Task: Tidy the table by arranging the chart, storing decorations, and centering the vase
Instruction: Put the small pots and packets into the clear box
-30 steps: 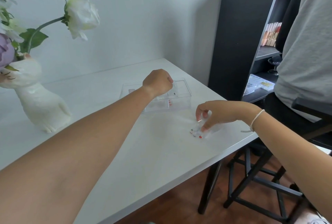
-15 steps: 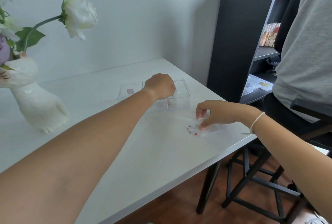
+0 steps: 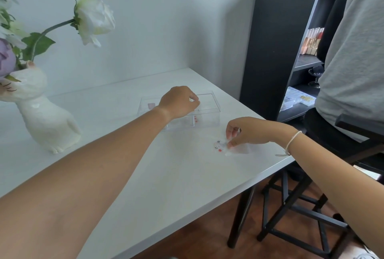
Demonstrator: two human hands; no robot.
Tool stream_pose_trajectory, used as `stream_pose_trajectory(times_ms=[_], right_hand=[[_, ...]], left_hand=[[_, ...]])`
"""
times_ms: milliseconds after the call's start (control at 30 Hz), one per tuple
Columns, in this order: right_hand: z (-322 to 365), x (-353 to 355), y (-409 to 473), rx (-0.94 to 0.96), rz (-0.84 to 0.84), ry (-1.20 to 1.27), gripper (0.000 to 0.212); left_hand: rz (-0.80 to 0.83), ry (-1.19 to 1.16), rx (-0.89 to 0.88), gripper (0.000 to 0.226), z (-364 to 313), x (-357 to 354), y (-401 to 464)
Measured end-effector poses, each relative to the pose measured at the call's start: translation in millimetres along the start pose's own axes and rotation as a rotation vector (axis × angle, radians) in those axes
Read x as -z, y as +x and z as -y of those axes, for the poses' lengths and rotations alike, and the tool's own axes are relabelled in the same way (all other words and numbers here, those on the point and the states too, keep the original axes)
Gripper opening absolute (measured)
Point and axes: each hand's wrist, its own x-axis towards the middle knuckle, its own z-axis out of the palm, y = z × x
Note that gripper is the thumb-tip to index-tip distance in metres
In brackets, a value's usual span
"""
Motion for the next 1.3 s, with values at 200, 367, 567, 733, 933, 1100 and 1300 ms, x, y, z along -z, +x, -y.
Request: stream_pose_trajectory(times_ms=[200, 367, 567, 733, 933, 1100, 1300], right_hand=[[1.6, -1.4, -1.3, -0.021, -0.007, 0.026, 0.026], [3.4, -2.5, -1.1, -0.008, -0.025, 0.010, 0.021], [4.0, -1.7, -2.1, 0.003, -0.053, 0.036, 0.018], [7.4, -2.4, -6.1, -0.004, -0.041, 0.087, 0.041], [17.5, -10.2, -3.7, 0.003, -0.064, 0.024, 0.042], [25.2, -10.7, -2.6, -0.002, -0.031, 0.003, 0.041], [38.5, -6.6, -3.2, 0.038, -0.034, 0.075, 0.029]], left_hand=[[0.024, 0.092, -0.034, 0.032, -1.9, 0.0, -1.2], [0.068, 0.117, 0.010, 0.021, -4.7, -3.7, 1.7], [0.031, 0.054, -0.017, 0.021, -0.7, 2.0, -6.3], [-0.078, -0.020, -0.051, 0.027, 12.6, 11.2, -14.7], [-0.220, -0.070, -0.041, 0.025, 40.0, 22.8, -31.0], [-0.278, -0.084, 0.011, 0.024, 63.0, 28.4, -47.0], [-0.339, -0.103, 0.059, 0.024, 86.9, 32.7, -63.6]])
